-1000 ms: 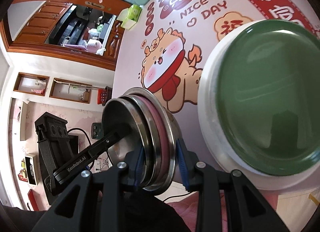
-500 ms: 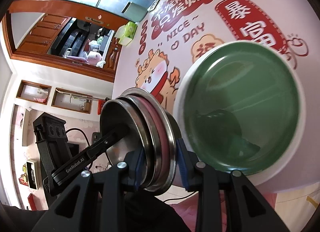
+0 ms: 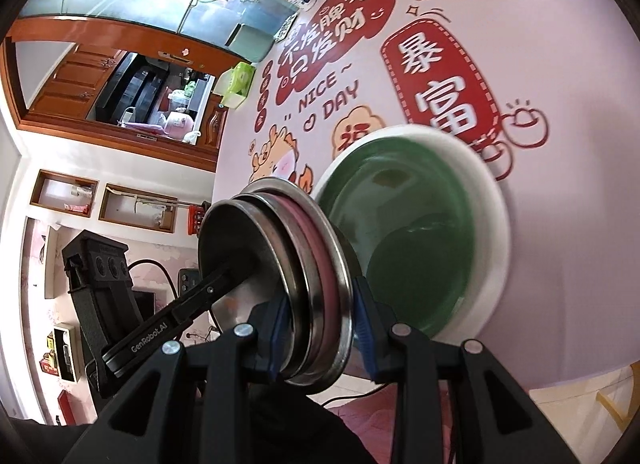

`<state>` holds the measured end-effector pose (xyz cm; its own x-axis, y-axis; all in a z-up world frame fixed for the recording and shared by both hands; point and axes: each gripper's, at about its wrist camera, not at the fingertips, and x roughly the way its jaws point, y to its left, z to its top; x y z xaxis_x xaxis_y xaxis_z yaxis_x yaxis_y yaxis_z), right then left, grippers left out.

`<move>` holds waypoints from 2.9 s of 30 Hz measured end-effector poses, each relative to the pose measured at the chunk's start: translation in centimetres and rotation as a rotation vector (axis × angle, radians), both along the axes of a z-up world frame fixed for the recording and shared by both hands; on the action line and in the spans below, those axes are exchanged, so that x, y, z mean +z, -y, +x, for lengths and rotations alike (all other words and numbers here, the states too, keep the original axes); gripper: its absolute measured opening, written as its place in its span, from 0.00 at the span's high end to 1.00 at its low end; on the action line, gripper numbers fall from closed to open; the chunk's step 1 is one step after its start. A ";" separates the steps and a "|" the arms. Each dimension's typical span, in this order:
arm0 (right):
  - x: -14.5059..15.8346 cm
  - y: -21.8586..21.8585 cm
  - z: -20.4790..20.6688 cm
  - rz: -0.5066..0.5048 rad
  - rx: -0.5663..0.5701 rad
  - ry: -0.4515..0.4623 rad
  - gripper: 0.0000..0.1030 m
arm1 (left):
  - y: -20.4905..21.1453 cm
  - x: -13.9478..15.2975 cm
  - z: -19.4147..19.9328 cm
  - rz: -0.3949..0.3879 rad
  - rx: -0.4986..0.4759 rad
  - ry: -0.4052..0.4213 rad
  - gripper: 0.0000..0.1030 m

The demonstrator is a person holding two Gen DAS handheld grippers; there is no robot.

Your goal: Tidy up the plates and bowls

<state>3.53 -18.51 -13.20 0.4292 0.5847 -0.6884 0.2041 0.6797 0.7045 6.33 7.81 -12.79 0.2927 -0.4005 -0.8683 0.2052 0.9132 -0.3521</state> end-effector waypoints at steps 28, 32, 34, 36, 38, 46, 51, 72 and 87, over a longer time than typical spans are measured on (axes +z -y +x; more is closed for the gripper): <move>-3.2 6.2 5.5 0.047 0.189 -0.079 0.70 | 5.4 -3.3 2.1 0.066 0.195 -0.101 0.59; -3.3 6.0 5.9 0.052 0.217 -0.080 0.69 | 5.3 -3.6 2.1 0.076 0.227 -0.111 0.58; -3.3 5.9 6.1 0.055 0.224 -0.075 0.68 | 5.3 -3.7 2.0 0.079 0.235 -0.119 0.58; -3.2 5.9 6.0 0.057 0.225 -0.069 0.68 | 5.2 -3.9 2.0 0.081 0.242 -0.125 0.58; -3.1 5.9 5.9 0.055 0.223 -0.063 0.68 | 5.3 -3.8 2.1 0.087 0.244 -0.124 0.58; -2.3 5.8 4.9 0.016 0.201 -0.021 0.67 | 5.4 -3.1 2.0 0.124 0.245 -0.096 0.56; -1.4 5.6 4.3 -0.023 0.181 0.006 0.61 | 4.4 -2.1 1.8 0.113 0.263 -0.065 0.47; 3.0 0.9 -1.8 -0.175 -0.020 0.101 0.37 | -0.7 3.8 -2.2 0.127 0.163 0.099 0.33; 9.0 -5.2 -8.7 -0.489 -0.060 0.171 0.21 | -4.7 7.4 -6.5 0.098 0.100 0.114 0.26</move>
<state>-5.14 -13.36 -4.17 0.5821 0.1838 -0.7921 0.1622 0.9283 0.3346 -0.16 12.50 -5.43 0.4261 -0.2798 -0.8603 0.1448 0.9598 -0.2404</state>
